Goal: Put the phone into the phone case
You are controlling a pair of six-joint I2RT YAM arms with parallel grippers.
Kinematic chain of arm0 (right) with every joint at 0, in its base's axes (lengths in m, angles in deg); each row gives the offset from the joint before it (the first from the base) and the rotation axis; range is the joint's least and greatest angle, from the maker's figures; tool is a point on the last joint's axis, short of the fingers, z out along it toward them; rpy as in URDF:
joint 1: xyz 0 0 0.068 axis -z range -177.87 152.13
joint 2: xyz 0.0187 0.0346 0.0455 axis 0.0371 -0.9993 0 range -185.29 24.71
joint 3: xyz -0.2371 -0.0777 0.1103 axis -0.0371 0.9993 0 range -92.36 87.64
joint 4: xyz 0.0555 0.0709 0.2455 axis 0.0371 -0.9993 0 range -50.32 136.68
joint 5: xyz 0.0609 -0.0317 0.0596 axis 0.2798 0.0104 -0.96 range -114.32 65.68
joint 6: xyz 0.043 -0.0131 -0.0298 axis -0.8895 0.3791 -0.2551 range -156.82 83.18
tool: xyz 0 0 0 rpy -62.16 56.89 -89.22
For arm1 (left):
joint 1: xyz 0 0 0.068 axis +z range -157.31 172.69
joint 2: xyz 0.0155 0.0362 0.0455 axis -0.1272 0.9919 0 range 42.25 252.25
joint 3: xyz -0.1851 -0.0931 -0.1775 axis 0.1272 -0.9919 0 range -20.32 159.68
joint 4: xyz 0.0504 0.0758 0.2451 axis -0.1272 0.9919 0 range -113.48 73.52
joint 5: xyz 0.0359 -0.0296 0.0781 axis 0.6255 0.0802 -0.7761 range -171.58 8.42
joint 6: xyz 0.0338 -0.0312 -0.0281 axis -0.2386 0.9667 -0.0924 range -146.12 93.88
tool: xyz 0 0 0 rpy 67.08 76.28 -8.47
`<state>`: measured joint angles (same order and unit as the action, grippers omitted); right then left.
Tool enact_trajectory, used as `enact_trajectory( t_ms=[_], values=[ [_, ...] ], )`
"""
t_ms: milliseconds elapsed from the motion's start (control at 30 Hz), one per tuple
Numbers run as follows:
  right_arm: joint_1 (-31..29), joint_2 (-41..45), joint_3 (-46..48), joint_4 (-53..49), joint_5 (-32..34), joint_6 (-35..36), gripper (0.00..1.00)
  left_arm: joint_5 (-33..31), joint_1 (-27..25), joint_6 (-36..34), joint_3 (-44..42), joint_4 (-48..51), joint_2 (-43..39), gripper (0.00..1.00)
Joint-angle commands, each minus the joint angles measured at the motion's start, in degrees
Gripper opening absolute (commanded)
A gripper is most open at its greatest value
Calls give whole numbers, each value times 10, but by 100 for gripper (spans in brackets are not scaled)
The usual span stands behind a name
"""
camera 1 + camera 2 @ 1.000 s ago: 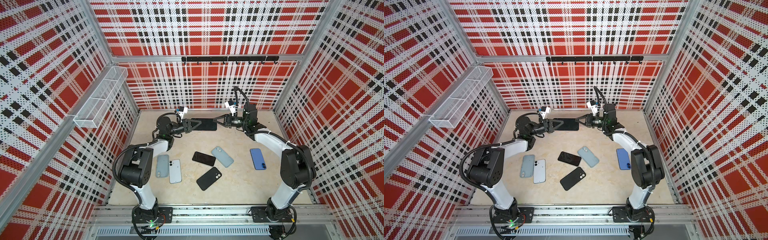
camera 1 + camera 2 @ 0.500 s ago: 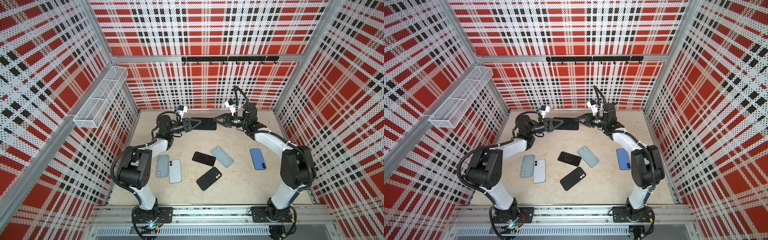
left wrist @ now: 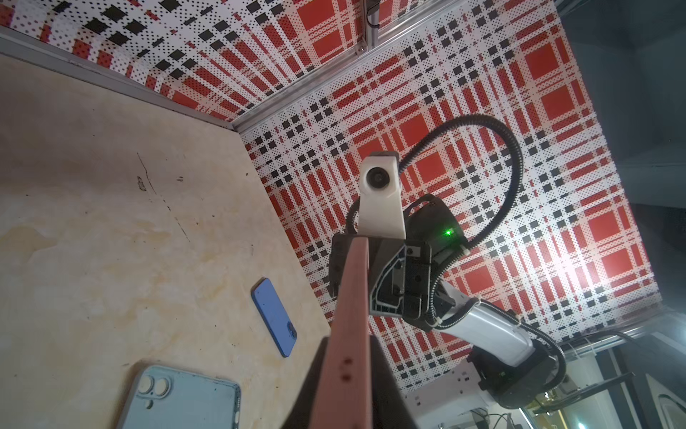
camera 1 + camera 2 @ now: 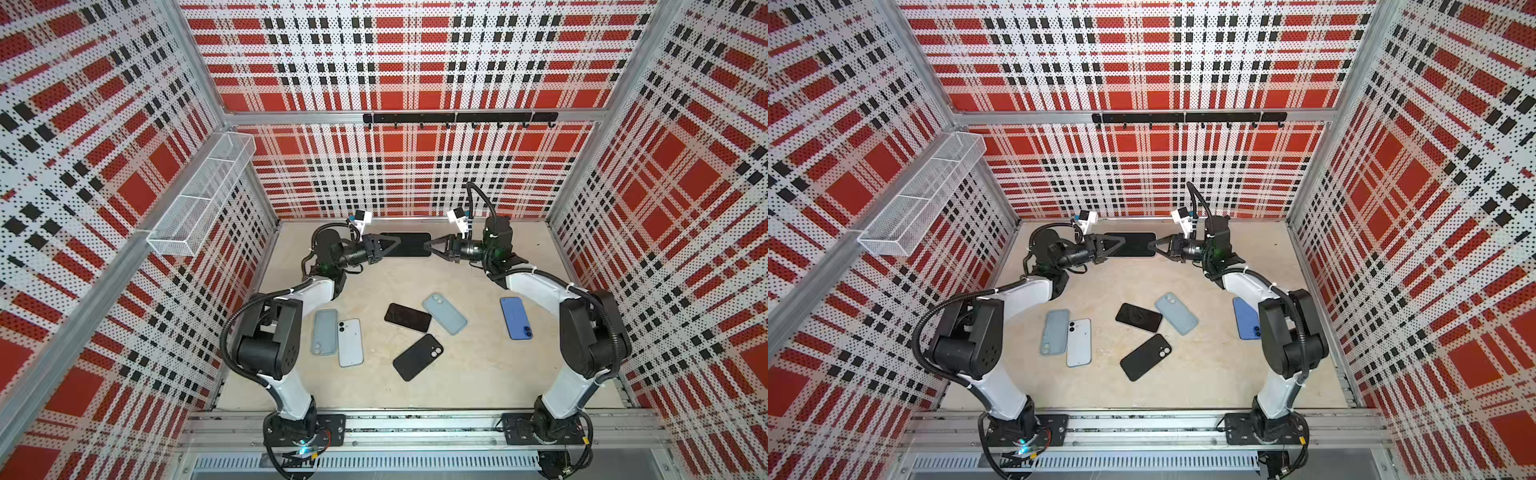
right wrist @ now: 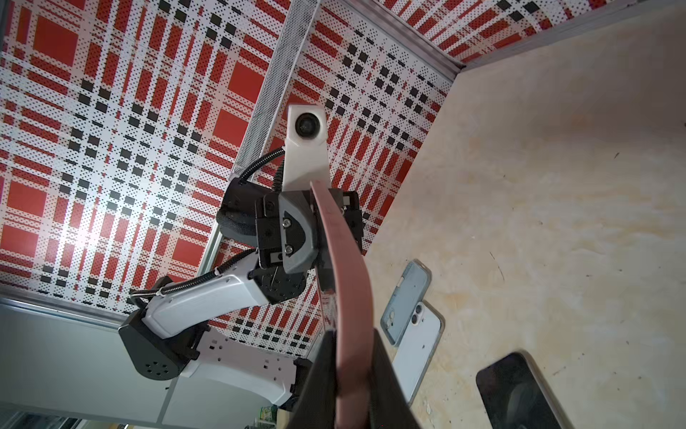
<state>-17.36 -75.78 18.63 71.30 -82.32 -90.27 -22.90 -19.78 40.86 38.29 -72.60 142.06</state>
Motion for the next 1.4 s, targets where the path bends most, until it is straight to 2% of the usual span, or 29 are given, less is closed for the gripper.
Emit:
enact_trajectory(
  t_ms=[0,200,267,400,433,533,600,667,700,800,867,967,1067,1133,1200,1233,1367],
  values=[
    [-13,-9,-17,62,-2,-20,4,-1,-9,-2,9,-24,-18,30],
    [-13,-11,-19,58,13,-19,0,-14,-6,-1,-5,-33,-19,65],
    [-13,-8,-20,46,26,-12,0,-20,-3,-3,-9,-34,-17,72],
    [-13,-1,-22,26,54,-5,0,-37,12,-19,-18,-21,-20,80],
    [-13,0,-24,18,61,-1,0,-44,19,-35,-22,1,-27,100],
    [-12,6,-33,-24,83,23,0,-78,39,-153,-23,150,-71,99],
    [-13,7,-46,-72,100,52,0,-136,45,-296,-3,333,-114,99],
    [-14,3,-65,-127,116,84,0,-235,38,-441,30,505,-157,99],
    [-16,0,-71,-145,121,94,0,-289,31,-491,42,561,-174,99],
    [-21,-19,-91,-178,132,110,0,-429,23,-571,58,651,-214,99],
    [-28,-36,-108,-201,141,121,0,-494,29,-576,48,660,-238,99],
    [-47,-72,-153,-243,155,141,0,-518,54,-561,11,625,-274,99],
    [-65,-112,-191,-260,168,143,0,-583,79,-489,-38,574,-304,99],
    [-73,-141,-212,-264,178,138,0,-570,98,-472,-47,574,-315,99],
    [-79,-172,-228,-258,182,127,0,-600,101,-438,-55,579,-323,99],
    [-82,-187,-235,-256,184,122,0,-595,102,-437,-61,577,-326,99],
    [-88,-251,-262,-235,178,96,0,-522,97,-462,-86,540,-340,99]
  ],
)
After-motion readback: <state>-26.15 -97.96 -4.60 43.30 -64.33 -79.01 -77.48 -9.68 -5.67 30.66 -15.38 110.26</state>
